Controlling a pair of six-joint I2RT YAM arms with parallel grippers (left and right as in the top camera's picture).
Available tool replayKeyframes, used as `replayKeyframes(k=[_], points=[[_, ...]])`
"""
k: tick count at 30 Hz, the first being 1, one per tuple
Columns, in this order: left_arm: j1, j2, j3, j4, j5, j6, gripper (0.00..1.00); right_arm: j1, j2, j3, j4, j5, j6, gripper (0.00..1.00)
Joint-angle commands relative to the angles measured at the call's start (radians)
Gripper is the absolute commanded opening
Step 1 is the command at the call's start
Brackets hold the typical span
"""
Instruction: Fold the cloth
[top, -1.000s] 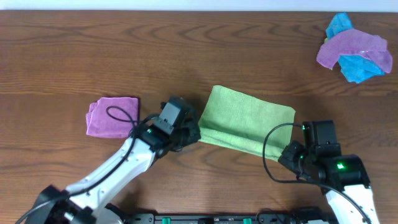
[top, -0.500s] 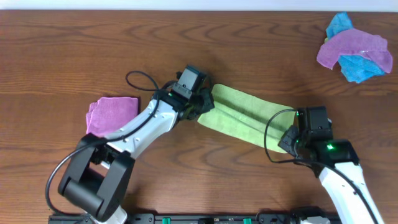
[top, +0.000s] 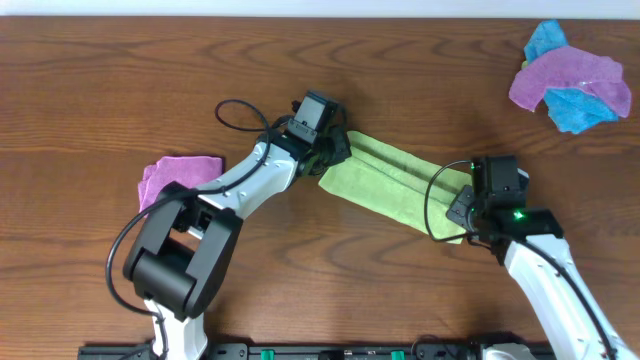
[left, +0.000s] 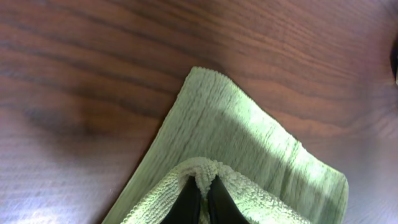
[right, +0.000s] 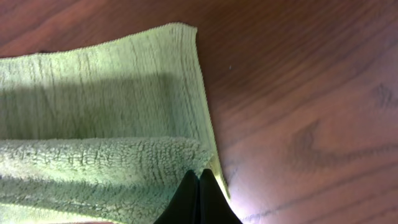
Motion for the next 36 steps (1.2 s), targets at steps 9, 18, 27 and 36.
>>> replayKeyframes(k=[9, 18, 27, 36], points=[[0.019, 0.121, 0.14, 0.023, -0.06, 0.023, 0.06, -0.121, 0.092, -0.002, 0.098, 0.073, -0.093, 0.01], [0.019, 0.168, 0.174, 0.026, -0.071, 0.044, 0.06, -0.127, 0.147, -0.002, 0.183, 0.073, -0.108, 0.01], [0.019, 0.168, 0.174, 0.027, -0.119, 0.079, 0.06, -0.127, 0.212, -0.003, 0.249, 0.073, -0.108, 0.01], [0.019, 0.168, 0.174, 0.04, -0.123, 0.132, 0.2, -0.127, 0.224, -0.002, 0.272, 0.073, -0.108, 0.68]])
